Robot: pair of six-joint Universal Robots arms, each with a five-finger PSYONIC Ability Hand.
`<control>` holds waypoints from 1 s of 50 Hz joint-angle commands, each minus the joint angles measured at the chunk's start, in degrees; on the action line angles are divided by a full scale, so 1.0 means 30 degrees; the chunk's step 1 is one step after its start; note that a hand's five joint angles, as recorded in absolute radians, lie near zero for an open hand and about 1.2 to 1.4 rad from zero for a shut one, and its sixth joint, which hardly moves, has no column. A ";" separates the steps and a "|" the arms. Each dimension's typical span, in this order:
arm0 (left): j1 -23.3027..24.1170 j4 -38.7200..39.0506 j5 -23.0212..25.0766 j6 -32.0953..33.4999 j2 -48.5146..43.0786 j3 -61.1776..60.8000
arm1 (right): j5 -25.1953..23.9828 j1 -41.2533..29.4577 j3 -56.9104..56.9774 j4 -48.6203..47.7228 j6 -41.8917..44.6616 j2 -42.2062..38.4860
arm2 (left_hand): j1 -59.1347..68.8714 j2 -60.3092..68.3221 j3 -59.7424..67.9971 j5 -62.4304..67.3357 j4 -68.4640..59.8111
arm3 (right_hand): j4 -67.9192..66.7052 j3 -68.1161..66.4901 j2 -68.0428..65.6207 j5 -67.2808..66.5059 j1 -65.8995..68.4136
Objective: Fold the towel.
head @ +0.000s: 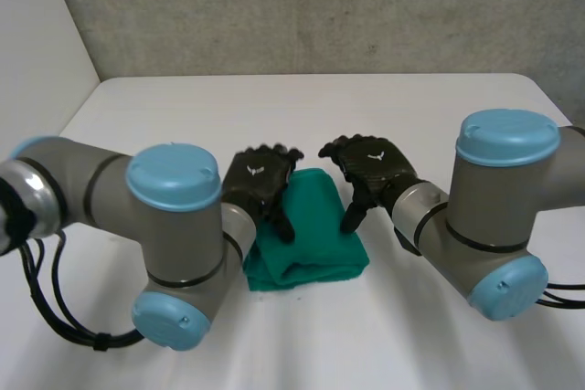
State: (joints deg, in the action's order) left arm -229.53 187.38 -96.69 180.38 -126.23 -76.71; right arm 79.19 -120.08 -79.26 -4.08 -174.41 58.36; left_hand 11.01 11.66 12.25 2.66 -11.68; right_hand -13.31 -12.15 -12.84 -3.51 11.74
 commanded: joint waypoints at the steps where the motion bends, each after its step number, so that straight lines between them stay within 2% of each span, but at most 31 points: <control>1: -0.0306 -0.1989 -0.2132 0.0135 -0.0609 -0.0269 | -0.0763 -0.0257 0.2567 0.2759 0.0363 -0.2866 | 0.0073 -0.0146 -0.0341 -0.0479 0.0152 | 0.1104 0.0716 0.0947 0.1169 -0.0581; 4: -0.0628 -0.2781 -0.3071 0.0311 -0.0521 -0.0445 | -0.0909 -0.0287 0.3039 0.3467 0.0422 -0.3309 | -0.0208 -0.0427 -0.0622 -0.0760 0.0433 | 0.1104 0.0716 0.0947 0.1169 -0.0581; 10: -0.1361 -0.3222 -0.3102 0.1042 -0.0258 -0.1177 | -0.0676 -0.0346 0.3216 0.3820 0.1505 -0.3574 | -0.0265 -0.0483 -0.0679 -0.0817 0.0489 | 0.1104 0.0716 0.0947 0.1169 -0.0581; 15: -0.1071 -0.3134 -0.3014 0.2038 -0.0023 -0.1441 | -0.0646 -0.0346 0.3070 0.3850 0.2092 -0.3545 | -0.0337 -0.0555 -0.0750 -0.0888 0.0561 | 0.1104 0.0716 0.0947 0.1169 -0.0581; 20: -0.0455 -0.3134 -0.2839 0.2069 0.0532 -0.1296 | -0.0500 -0.0288 0.2923 0.3791 0.2092 -0.3106 | -0.0337 -0.0555 -0.0750 -0.0888 0.0561 | 0.1104 0.0716 0.0947 0.1169 -0.0581; 24: -0.0161 -0.3134 -0.2253 0.2069 0.2054 -0.0944 | 0.0523 -0.0082 0.2631 0.3324 0.1829 -0.1294 | -0.0337 -0.0555 -0.0750 -0.0888 0.0561 | 0.1104 0.0716 0.0947 0.1169 -0.0581; 28: -0.0511 -0.3222 -0.1872 0.2011 0.3840 -0.0271 | 0.2572 0.0589 0.1841 0.1774 0.1653 0.1460 | -0.0337 -0.0555 -0.0750 -0.0888 0.0561 | 0.1104 0.0716 0.0947 0.1169 -0.0581; 29: -0.0657 -0.3251 -0.1813 0.2010 0.4221 -0.0125 | 0.3737 0.1172 0.1491 0.1044 0.1653 0.2712 | -0.0337 -0.0555 -0.0750 -0.0888 0.0561 | 0.1104 0.0716 0.0947 0.1169 -0.0581; 33: -0.2178 -0.3659 -0.1433 0.1923 0.5892 0.0521 | 0.5909 0.2404 0.1135 0.0072 0.2062 0.5498 | -0.0337 -0.0555 -0.0750 -0.0888 0.0561 | 0.1104 0.0716 0.0947 0.1169 -0.0581; 34: -0.2878 -0.4125 -0.1113 0.1749 0.6591 0.0754 | 0.6032 0.2611 0.1165 0.0128 0.2150 0.5885 | -0.0337 -0.0555 -0.0750 -0.0888 0.0561 | 0.1104 0.0716 0.0947 0.1169 -0.0581; 36: -0.3585 -0.4654 -0.0614 0.1368 0.7414 0.1018 | 0.5947 0.3080 0.1223 0.0449 0.2267 0.6297 | -0.0322 -0.0540 -0.0735 -0.0873 0.0546 | 0.1104 0.0716 0.0947 0.1169 -0.0581; 42: -0.5956 -0.6762 0.1844 -0.0739 0.9174 0.1663 | 0.4103 0.3990 0.1516 0.2265 0.2327 0.7265 | -0.0153 -0.0371 -0.0566 -0.0704 0.0377 | 0.1104 0.0716 0.0947 0.1169 -0.0581; 46: -0.7071 -0.7468 0.2784 -0.1357 0.9876 0.1635 | 0.3427 0.4048 0.1517 0.2795 0.2239 0.7471 | -0.0264 -0.0483 -0.0678 -0.0816 0.0489 | 0.1104 0.0716 0.0947 0.1169 -0.0581; 50: -0.7484 -0.7528 0.2992 -0.1417 1.0289 0.1460 | 0.3455 0.4020 0.1488 0.2824 0.2209 0.7529 | -0.0321 -0.0539 -0.0735 -0.0873 0.0545 | 0.1104 0.0716 0.0947 0.1169 -0.0581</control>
State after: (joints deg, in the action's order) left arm -249.23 166.05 -89.82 177.36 -97.33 -71.75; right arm 90.88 -107.80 -74.83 3.33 -167.48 80.91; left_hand 11.01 11.66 12.25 2.67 -11.68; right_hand -13.32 -12.14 -12.84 -3.32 11.31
